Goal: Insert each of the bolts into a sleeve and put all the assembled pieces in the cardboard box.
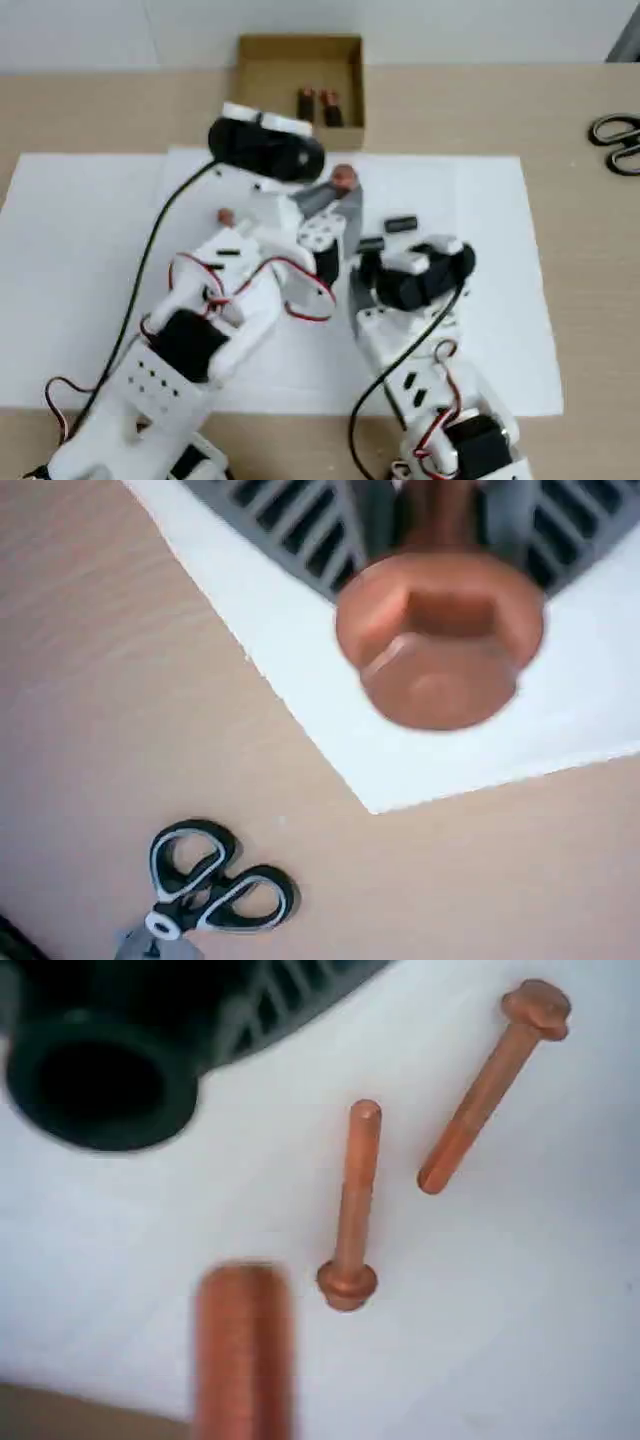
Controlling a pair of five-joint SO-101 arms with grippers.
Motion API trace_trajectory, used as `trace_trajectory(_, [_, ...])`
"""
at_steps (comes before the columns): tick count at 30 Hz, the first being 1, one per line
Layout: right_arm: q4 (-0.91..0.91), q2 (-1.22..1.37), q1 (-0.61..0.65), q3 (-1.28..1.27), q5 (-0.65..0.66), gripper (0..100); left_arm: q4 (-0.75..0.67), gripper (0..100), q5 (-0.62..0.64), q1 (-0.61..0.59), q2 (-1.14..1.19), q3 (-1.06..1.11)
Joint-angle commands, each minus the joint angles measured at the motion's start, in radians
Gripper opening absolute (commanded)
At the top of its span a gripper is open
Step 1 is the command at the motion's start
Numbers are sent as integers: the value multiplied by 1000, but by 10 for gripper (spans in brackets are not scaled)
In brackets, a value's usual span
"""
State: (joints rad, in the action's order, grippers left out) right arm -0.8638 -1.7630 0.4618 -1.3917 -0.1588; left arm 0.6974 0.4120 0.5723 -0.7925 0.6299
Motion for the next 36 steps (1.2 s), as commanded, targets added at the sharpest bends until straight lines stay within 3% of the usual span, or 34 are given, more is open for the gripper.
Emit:
trace_trajectory(1, [27,-12,4,9,-12,4,-37,6,-5,11,-31,-5])
trace_trajectory(22, [59,-12,51,6,-9,4,-15,6,-8,54,-29,51])
trace_trajectory(29, [59,-10,58,6,-8,4,100,6,-144,110,-29,51])
trace_trajectory(36, [59,-10,58,6,-8,4,175,7,-180,114,-29,54])
